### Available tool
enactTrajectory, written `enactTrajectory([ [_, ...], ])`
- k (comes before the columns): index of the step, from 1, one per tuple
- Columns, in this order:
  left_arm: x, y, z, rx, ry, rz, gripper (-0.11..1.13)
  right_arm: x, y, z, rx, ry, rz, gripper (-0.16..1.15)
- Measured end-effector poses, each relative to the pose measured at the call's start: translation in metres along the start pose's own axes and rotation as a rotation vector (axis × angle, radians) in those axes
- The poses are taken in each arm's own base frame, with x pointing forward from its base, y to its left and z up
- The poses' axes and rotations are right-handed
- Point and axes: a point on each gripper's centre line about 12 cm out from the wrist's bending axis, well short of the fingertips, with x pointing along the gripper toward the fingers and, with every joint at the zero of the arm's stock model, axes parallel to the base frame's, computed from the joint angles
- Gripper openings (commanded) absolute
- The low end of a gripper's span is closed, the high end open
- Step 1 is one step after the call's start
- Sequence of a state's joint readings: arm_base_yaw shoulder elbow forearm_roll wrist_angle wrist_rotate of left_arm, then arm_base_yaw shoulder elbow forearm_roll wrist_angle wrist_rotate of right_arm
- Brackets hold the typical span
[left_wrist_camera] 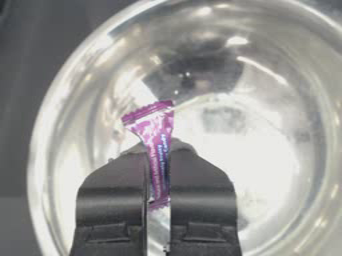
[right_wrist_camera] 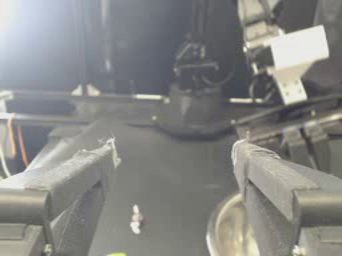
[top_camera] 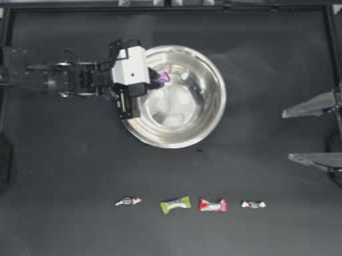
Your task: Put candies in bowl
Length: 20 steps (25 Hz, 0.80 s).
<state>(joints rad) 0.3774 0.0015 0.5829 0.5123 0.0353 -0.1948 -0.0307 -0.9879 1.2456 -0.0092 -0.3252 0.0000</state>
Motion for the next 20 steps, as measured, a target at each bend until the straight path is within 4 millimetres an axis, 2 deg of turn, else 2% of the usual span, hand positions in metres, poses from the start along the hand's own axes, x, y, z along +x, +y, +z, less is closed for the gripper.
enactTrajectory([
  [2,0.004,0.001,-0.001,-0.002,0.004,0.000,0.41,0.000,0.000,0.000,-0.002,0.000,-0.001,0.98],
  [7,0.013,0.004,0.001,-0.009,0.007,0.005,0.95,0.000,-0.001,-0.002,-0.002,0.003,-0.004,0.98],
  [9,0.015,0.005,0.001,-0.013,0.009,0.005,1.08,-0.001,-0.001,-0.003,0.000,0.005,-0.008,0.98],
  [13,0.015,0.006,0.003,-0.023,0.002,0.008,0.98,-0.001,-0.002,-0.004,-0.001,0.008,-0.009,0.98],
  [16,0.014,0.006,0.002,-0.029,0.002,0.008,0.98,-0.001,-0.002,-0.004,-0.002,0.011,-0.010,0.98],
  [20,-0.008,0.005,0.007,-0.045,-0.031,0.010,0.98,-0.002,-0.002,-0.005,0.001,0.011,-0.011,0.99],
])
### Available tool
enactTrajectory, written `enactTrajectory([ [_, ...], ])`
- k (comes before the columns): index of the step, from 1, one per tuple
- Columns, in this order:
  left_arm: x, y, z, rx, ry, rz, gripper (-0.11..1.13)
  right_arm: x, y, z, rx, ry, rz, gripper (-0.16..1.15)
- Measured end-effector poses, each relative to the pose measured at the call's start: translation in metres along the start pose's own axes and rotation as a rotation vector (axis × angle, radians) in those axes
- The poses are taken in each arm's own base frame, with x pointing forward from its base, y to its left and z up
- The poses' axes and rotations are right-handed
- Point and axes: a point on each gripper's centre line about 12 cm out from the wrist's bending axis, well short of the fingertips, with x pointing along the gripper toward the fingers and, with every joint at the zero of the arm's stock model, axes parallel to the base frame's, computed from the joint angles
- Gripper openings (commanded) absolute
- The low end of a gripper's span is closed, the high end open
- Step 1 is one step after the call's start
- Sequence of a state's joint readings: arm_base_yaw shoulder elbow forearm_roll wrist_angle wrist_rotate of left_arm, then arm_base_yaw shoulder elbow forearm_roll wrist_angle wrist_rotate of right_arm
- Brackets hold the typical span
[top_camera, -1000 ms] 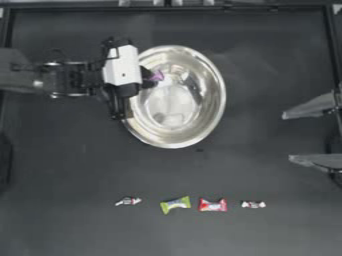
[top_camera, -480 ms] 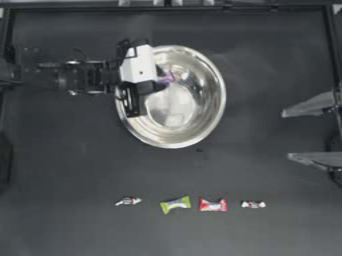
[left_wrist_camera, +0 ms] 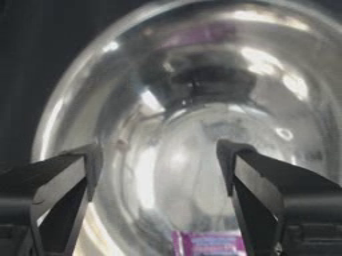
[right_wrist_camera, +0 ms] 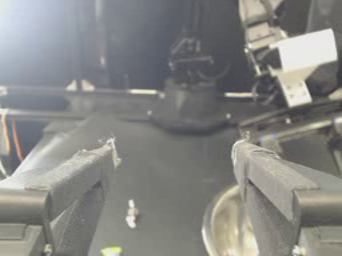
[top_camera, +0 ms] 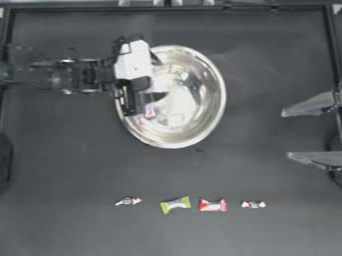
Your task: Put candies in bowl
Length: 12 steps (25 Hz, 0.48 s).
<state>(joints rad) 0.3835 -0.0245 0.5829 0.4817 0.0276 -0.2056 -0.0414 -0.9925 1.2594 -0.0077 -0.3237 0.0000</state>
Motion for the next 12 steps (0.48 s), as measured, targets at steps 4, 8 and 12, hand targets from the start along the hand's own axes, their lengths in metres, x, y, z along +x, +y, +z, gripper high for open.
enactTrajectory([
  [4,-0.043,-0.010,0.017,-0.014,-0.090,-0.012,0.96,0.000,-0.001,-0.001,0.016,0.005,-0.008,0.98],
  [8,-0.097,-0.031,0.033,-0.016,-0.214,-0.057,0.96,-0.001,-0.002,-0.004,0.026,0.025,-0.013,0.98],
  [12,-0.146,-0.054,0.034,-0.011,-0.320,-0.124,0.96,-0.002,-0.003,-0.007,0.028,0.063,-0.019,0.98],
])
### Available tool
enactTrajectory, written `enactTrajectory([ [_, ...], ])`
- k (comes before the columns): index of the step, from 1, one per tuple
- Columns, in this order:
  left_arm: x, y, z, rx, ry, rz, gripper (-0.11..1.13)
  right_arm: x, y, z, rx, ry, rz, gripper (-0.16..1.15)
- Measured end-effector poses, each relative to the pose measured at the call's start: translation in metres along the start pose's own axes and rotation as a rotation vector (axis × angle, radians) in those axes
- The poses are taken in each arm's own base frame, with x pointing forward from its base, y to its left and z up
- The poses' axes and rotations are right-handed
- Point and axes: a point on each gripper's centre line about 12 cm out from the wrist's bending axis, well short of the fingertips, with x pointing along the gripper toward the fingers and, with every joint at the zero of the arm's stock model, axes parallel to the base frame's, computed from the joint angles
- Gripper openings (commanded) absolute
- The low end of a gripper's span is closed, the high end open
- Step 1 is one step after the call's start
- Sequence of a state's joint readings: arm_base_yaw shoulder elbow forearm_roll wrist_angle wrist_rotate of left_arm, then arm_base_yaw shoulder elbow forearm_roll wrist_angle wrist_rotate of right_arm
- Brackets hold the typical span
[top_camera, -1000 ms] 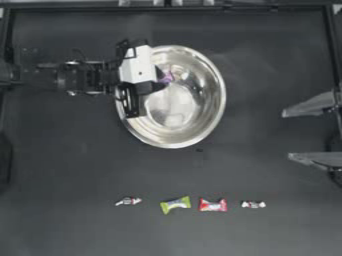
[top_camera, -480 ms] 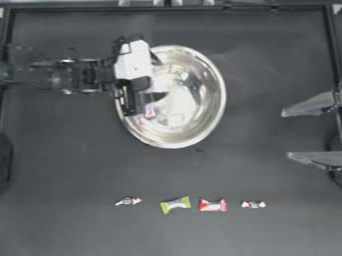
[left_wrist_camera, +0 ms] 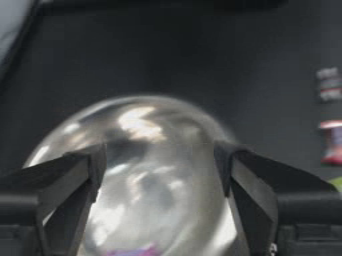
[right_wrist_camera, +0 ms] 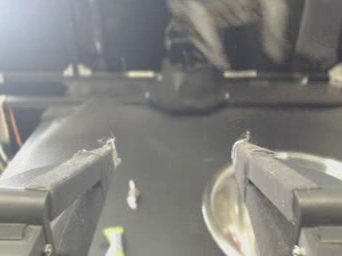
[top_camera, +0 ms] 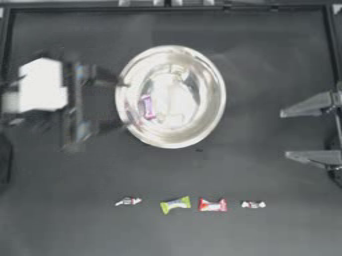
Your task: Put candies in bowl
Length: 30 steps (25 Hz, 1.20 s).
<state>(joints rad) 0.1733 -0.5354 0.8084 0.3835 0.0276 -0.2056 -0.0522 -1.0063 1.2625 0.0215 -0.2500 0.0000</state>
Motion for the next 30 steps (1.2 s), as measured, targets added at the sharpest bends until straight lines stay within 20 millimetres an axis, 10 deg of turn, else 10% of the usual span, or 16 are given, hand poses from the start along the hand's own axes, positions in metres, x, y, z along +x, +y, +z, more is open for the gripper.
enactTrajectory([
  [6,-0.052,-0.018,-0.011,-0.040,-0.100,-0.053,0.96,-0.005,-0.002,0.001,0.006,0.010,-0.013,0.98],
  [30,-0.083,-0.028,-0.048,-0.110,-0.119,-0.087,0.96,0.035,0.025,-0.002,0.153,0.888,0.039,0.96],
])
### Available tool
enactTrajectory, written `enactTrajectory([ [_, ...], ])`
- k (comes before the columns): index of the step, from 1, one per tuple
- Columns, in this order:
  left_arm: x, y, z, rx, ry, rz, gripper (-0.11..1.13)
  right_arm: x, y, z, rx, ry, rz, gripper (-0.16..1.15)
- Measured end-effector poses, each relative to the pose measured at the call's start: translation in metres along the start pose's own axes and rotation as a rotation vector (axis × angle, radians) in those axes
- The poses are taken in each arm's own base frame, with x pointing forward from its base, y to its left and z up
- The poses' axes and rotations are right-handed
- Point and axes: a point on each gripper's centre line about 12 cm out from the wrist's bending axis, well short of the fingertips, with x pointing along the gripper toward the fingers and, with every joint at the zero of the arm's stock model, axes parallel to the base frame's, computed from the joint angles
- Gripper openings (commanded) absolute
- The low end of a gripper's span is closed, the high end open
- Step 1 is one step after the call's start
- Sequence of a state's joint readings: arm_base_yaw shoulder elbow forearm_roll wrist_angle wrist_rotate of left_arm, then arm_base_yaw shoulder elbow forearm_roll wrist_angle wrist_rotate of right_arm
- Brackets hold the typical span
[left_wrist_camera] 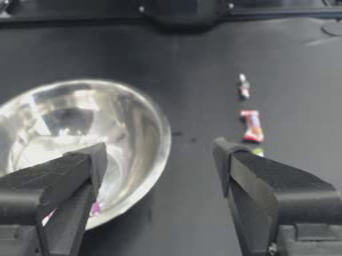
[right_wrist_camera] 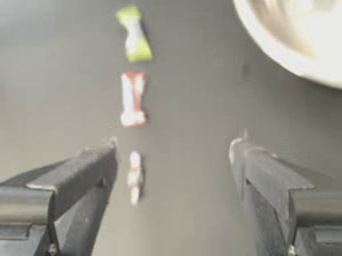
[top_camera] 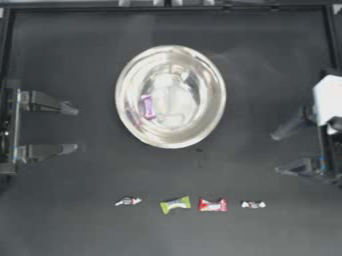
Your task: Put candies in bowl
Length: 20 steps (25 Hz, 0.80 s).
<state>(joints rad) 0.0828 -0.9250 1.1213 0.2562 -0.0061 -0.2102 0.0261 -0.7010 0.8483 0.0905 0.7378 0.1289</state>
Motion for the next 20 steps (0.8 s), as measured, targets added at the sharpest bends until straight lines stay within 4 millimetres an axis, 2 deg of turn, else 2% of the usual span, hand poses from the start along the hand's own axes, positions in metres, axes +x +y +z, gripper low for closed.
enactTrajectory([
  [4,-0.001,0.000,-0.001,0.000,0.000,0.000,0.96,0.016,0.011,-0.005,-0.003,0.109,-0.044,0.96],
  [12,-0.002,0.000,-0.002,0.000,0.001,0.001,0.96,0.039,0.033,-0.015,-0.002,0.177,-0.094,0.96],
  [20,-0.002,0.000,-0.002,0.000,0.000,0.001,0.96,0.068,0.045,-0.023,-0.026,0.261,-0.107,0.96],
])
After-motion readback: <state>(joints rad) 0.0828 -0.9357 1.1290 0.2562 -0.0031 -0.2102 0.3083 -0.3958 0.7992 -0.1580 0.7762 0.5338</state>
